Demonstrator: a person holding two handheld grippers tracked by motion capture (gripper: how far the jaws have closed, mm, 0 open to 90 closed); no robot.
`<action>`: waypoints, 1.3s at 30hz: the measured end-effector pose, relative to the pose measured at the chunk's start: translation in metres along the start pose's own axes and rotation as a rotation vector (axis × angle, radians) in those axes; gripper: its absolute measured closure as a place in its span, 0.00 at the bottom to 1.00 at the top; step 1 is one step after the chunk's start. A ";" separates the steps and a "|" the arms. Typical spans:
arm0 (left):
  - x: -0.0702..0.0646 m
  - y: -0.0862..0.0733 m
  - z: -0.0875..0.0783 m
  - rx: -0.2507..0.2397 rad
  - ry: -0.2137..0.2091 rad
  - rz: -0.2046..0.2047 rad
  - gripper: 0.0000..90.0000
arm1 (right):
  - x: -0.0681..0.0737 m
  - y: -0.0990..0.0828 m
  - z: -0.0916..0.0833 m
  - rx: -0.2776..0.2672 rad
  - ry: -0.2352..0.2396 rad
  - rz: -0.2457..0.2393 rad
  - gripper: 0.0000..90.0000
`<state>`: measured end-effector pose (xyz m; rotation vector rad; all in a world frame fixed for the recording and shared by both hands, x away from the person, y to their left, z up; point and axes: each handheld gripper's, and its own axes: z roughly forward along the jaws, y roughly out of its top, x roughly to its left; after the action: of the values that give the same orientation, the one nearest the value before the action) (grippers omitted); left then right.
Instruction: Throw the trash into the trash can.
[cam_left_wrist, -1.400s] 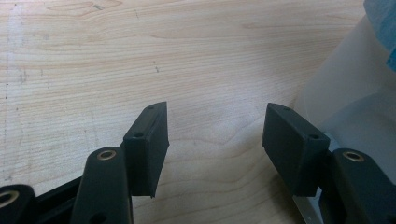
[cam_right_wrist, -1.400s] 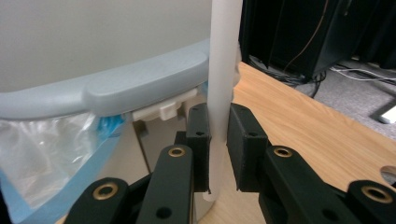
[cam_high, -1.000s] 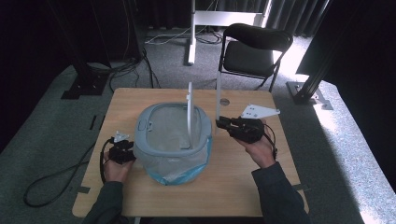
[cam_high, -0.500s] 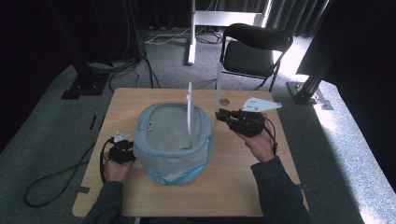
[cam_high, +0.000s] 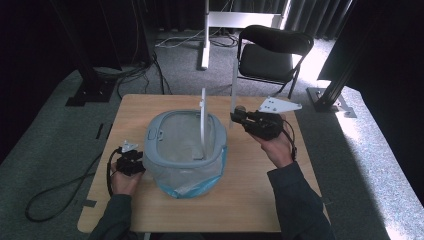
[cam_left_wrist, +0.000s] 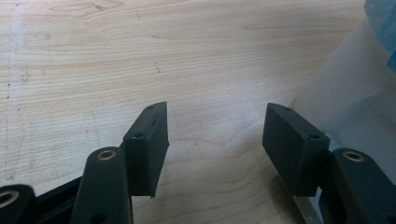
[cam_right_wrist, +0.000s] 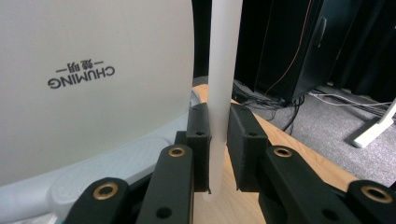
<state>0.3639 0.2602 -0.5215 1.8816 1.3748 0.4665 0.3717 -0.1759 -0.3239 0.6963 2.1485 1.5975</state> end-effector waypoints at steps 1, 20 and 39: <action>0.000 0.000 0.000 0.000 0.000 0.000 0.46 | 0.000 0.001 0.000 0.000 -0.002 -0.004 0.88; 0.000 0.000 0.000 -0.001 0.001 0.001 0.46 | -0.004 0.015 0.010 -0.031 -0.014 -0.009 0.88; 0.000 0.000 -0.001 -0.001 0.002 -0.001 0.46 | -0.003 0.033 0.022 -0.061 -0.014 -0.025 0.88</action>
<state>0.3637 0.2608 -0.5209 1.8803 1.3764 0.4688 0.3918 -0.1525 -0.2989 0.6574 2.0804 1.6333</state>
